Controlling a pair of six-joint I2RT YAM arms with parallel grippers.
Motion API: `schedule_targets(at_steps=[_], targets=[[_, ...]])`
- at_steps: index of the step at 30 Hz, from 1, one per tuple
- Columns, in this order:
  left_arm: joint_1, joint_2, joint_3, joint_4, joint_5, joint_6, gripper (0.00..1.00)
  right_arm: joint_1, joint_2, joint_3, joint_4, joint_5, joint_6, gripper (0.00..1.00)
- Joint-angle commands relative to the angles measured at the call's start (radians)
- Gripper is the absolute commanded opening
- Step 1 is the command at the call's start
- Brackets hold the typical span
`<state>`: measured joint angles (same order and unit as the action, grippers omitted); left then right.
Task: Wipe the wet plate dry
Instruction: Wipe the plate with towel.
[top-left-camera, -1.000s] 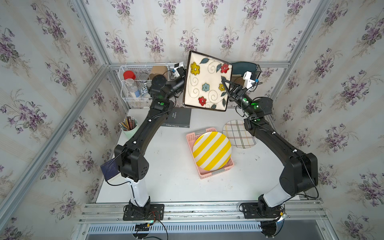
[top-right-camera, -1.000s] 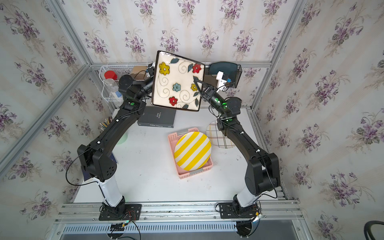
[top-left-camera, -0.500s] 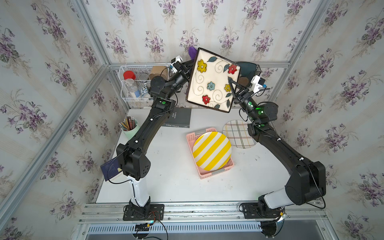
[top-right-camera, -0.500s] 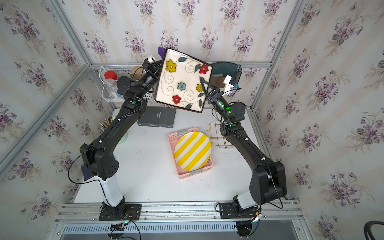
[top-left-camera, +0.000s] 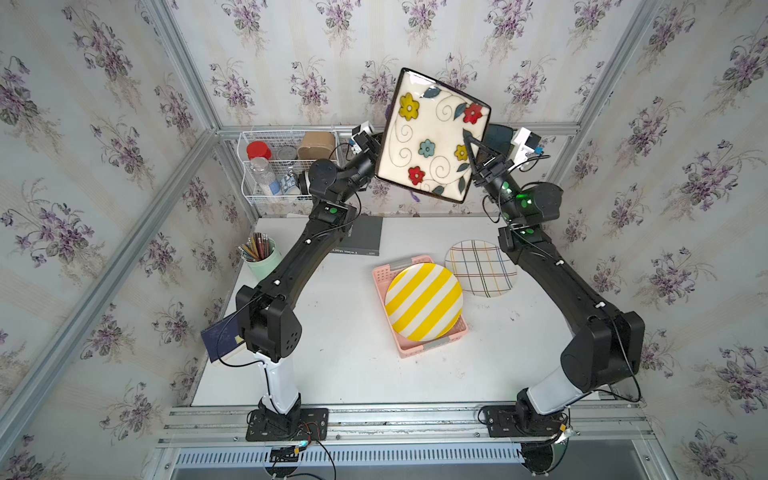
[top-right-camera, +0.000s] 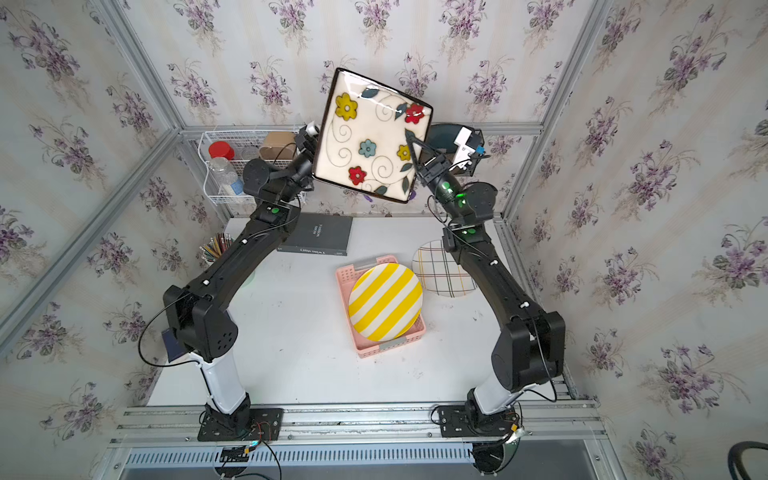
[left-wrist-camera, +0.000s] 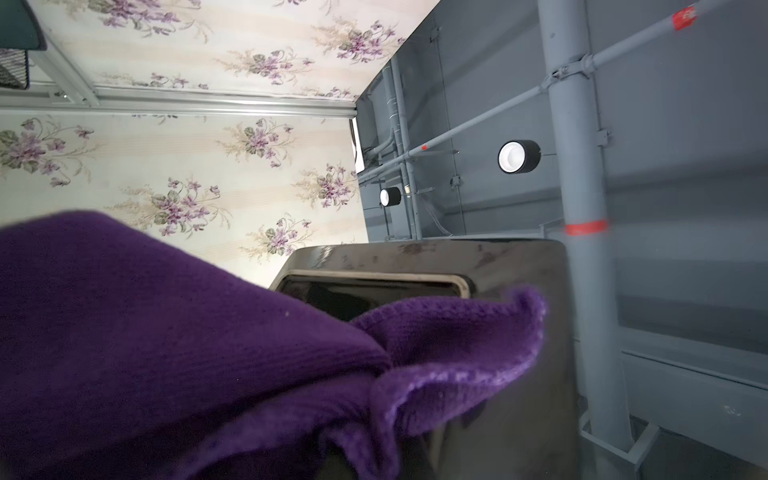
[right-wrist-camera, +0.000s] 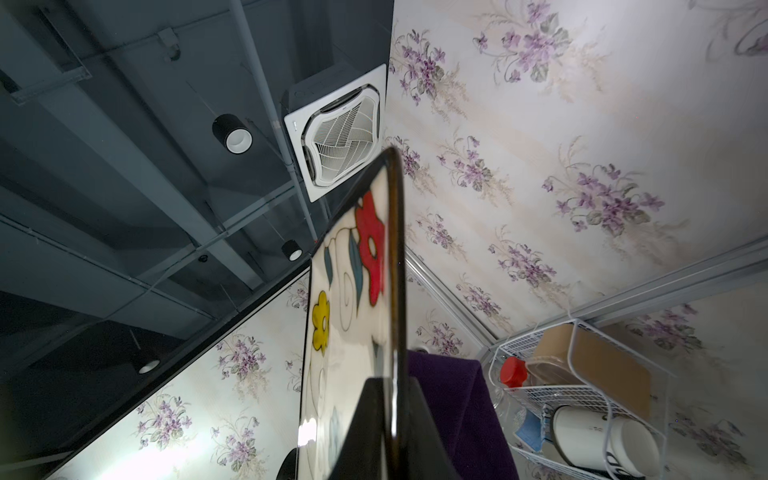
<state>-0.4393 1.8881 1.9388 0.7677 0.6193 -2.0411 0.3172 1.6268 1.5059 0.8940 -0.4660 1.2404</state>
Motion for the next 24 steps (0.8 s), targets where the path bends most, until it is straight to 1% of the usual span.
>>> schedule_targets(at_steps=[1,4,7,9,13,18,19,21,23,24], targets=[[-0.015,0.007,0.037,0.141,0.085,-0.001,0.0,0.015,0.05,0.057,-0.003,0.042,-0.032,0.0],[-0.012,0.01,0.039,0.17,0.097,-0.032,0.0,-0.04,0.078,0.118,-0.014,0.057,-0.016,0.0],[0.001,-0.022,-0.009,0.186,0.1,-0.021,0.0,-0.094,0.069,0.15,-0.049,0.048,-0.025,0.0],[0.013,-0.046,-0.052,0.203,0.091,-0.016,0.0,-0.125,0.05,0.128,-0.058,0.043,-0.026,0.0],[0.044,-0.097,-0.133,0.225,0.083,-0.016,0.0,-0.17,-0.017,0.026,-0.059,0.051,-0.022,0.0],[0.11,-0.166,-0.238,0.196,0.144,0.059,0.0,-0.216,-0.098,-0.082,-0.103,0.062,-0.026,0.0],[0.128,-0.186,-0.264,0.177,0.164,0.081,0.0,-0.223,-0.119,-0.099,-0.132,0.063,-0.044,0.0],[0.16,-0.225,-0.3,0.098,0.219,0.164,0.0,-0.238,-0.165,-0.132,-0.193,0.065,-0.087,0.0],[0.175,-0.262,-0.317,-0.039,0.282,0.299,0.0,-0.25,-0.208,-0.17,-0.268,0.066,-0.127,0.0],[0.174,-0.278,-0.314,-0.13,0.31,0.387,0.0,-0.256,-0.237,-0.195,-0.295,0.071,-0.141,0.0]])
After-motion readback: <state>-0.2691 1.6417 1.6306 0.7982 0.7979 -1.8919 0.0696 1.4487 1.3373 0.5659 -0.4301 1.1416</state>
